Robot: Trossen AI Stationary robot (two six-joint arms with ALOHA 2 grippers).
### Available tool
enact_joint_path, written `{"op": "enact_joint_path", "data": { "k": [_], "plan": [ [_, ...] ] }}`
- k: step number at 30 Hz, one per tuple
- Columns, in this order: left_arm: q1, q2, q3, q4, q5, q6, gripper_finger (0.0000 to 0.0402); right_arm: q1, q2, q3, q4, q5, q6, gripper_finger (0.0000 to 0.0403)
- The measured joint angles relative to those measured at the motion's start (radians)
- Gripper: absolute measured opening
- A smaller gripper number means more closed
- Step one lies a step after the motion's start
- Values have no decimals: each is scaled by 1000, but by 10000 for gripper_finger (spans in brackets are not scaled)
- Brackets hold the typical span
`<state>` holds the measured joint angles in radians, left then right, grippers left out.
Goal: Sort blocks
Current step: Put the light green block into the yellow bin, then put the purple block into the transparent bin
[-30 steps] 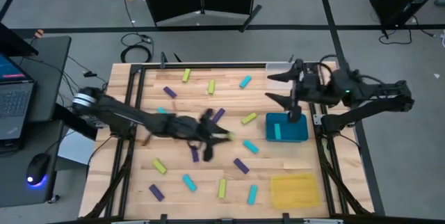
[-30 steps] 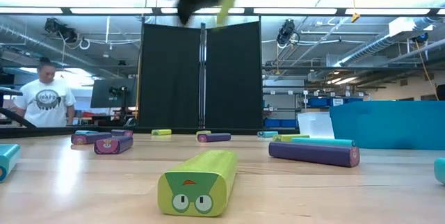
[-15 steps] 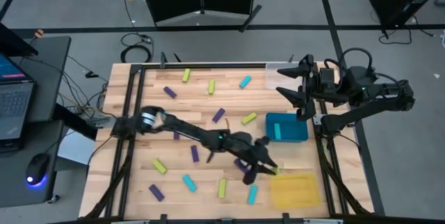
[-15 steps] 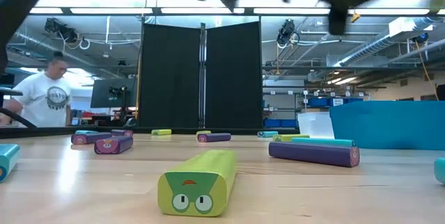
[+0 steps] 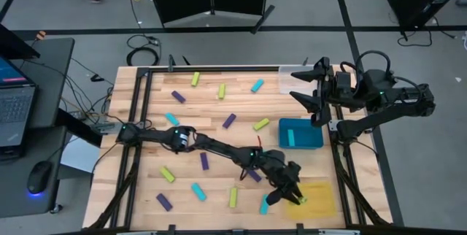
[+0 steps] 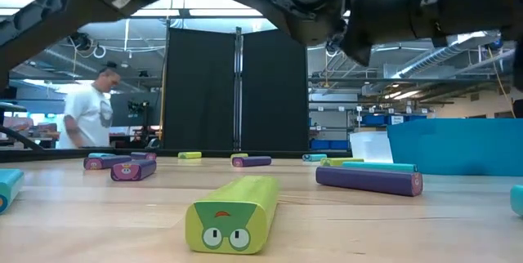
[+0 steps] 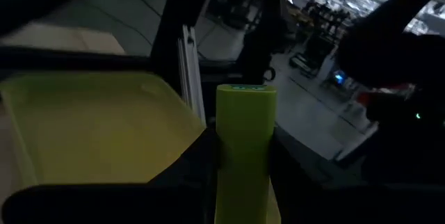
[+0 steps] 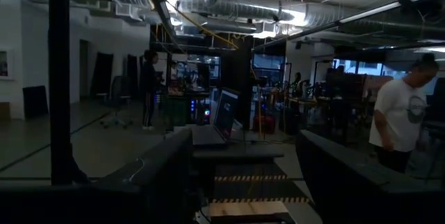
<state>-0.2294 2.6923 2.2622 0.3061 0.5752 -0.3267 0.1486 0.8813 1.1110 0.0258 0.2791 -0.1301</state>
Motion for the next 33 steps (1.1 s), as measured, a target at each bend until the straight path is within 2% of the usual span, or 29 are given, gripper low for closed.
{"op": "enact_joint_path", "data": {
  "k": [3,9,11,13,17,21,24,28,33],
  "plan": [
    [-3,3,16,-31,-2,23,109,0,0,0,-4,0,-2,268],
    [2,-9,17,-58,-21,65,260,0,0,0,-7,0,-4,268],
    [13,-10,17,-59,-25,65,289,0,0,0,-9,0,-4,268],
    [21,-14,17,-57,-40,72,295,0,0,0,-18,0,-4,268],
    [22,-62,15,-144,-72,134,261,0,0,0,-42,0,-4,268],
    [18,-153,15,-354,-203,308,190,0,0,0,-45,0,-4,268],
    [19,-231,-33,-401,-254,375,135,0,0,0,-45,0,-12,268],
    [22,-381,-233,-290,-294,387,79,0,0,0,-50,0,-25,268],
    [44,-656,-695,63,-398,346,38,0,3,0,-75,0,-23,268]
  ]
}}
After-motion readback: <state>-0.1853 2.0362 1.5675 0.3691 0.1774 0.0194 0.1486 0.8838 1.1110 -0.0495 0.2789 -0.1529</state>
